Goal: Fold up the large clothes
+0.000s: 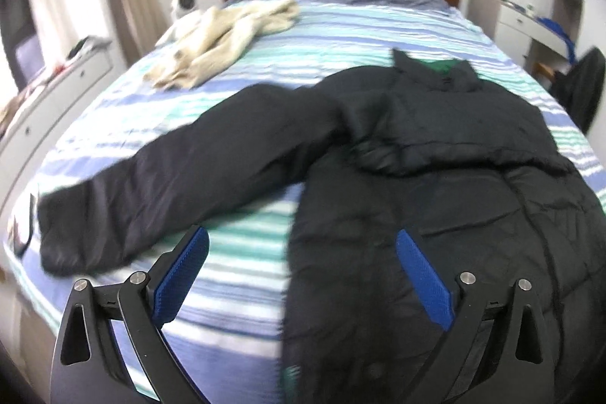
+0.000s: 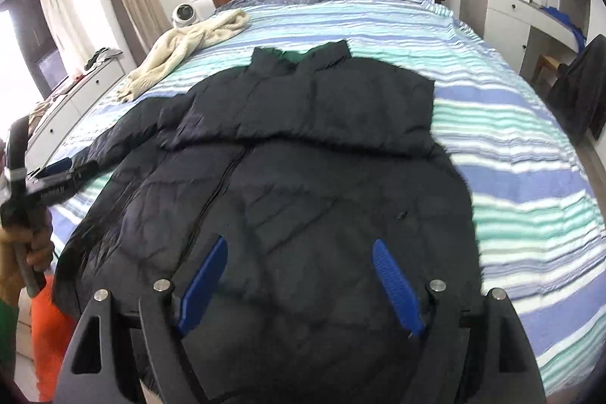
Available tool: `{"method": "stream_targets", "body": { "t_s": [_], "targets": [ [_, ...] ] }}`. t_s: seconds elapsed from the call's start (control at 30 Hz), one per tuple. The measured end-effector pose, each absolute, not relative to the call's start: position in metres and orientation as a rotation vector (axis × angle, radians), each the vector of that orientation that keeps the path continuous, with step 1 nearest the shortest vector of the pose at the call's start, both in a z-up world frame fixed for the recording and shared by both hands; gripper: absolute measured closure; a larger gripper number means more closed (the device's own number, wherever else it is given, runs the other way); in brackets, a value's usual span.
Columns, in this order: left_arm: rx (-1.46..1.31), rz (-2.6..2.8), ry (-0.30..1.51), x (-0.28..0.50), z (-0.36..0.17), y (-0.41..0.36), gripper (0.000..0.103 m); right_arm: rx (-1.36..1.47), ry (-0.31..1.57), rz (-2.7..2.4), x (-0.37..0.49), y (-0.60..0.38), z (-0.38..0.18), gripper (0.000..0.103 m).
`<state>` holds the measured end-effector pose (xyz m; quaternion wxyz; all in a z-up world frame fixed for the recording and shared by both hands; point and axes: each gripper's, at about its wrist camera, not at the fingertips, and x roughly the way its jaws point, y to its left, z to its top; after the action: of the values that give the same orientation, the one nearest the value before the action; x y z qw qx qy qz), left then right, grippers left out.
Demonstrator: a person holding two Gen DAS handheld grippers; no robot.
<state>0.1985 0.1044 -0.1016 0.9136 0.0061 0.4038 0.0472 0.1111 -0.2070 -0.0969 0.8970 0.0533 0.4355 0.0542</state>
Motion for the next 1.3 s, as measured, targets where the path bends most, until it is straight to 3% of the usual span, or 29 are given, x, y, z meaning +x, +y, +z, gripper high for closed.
{"method": "stream_targets", "body": {
  "t_s": [0.27, 0.53, 0.83, 0.87, 0.93, 0.97, 1.0, 1.1, 1.3],
  "targets": [
    [-0.273, 0.241, 0.891, 0.18, -0.122, 0.202, 0.004, 0.051, 0.857, 0.065, 0.087, -0.209, -0.082, 0.022],
    [-0.774, 0.571, 0.856, 0.171, -0.166, 0.321, 0.004, 0.039, 0.857, 0.068, 0.081, -0.208, -0.078, 0.022],
    [-0.797, 0.679, 0.769, 0.197, -0.181, 0.363, 0.006, 0.065, 0.89, 0.097, 0.083, -0.195, -0.086, 0.022],
    [-0.788, 0.693, 0.766, 0.197, -0.178, 0.365, 0.009, 0.068, 0.89, 0.1, 0.083, -0.193, -0.086, 0.022],
    [-0.73, 0.754, 0.767, 0.2, -0.176, 0.364, 0.038, 0.069, 0.887, 0.106, 0.082, -0.19, -0.087, 0.022],
    [-0.711, 0.771, 0.773, 0.202, -0.174, 0.367, 0.048, 0.071, 0.885, 0.108, 0.082, -0.189, -0.087, 0.022],
    [-0.702, 0.786, 0.777, 0.202, -0.174, 0.367, 0.065, 0.076, 0.882, 0.11, 0.082, -0.189, -0.087, 0.022],
    [-0.708, 0.782, 0.766, 0.199, -0.164, 0.369, 0.089, 0.093, 0.887, 0.117, 0.082, -0.189, -0.091, 0.022],
    [-0.45, 0.748, 0.699, 0.22, -0.103, 0.333, 0.095, 0.124, 0.895, 0.134, 0.082, -0.189, -0.098, 0.022]
  ]
}}
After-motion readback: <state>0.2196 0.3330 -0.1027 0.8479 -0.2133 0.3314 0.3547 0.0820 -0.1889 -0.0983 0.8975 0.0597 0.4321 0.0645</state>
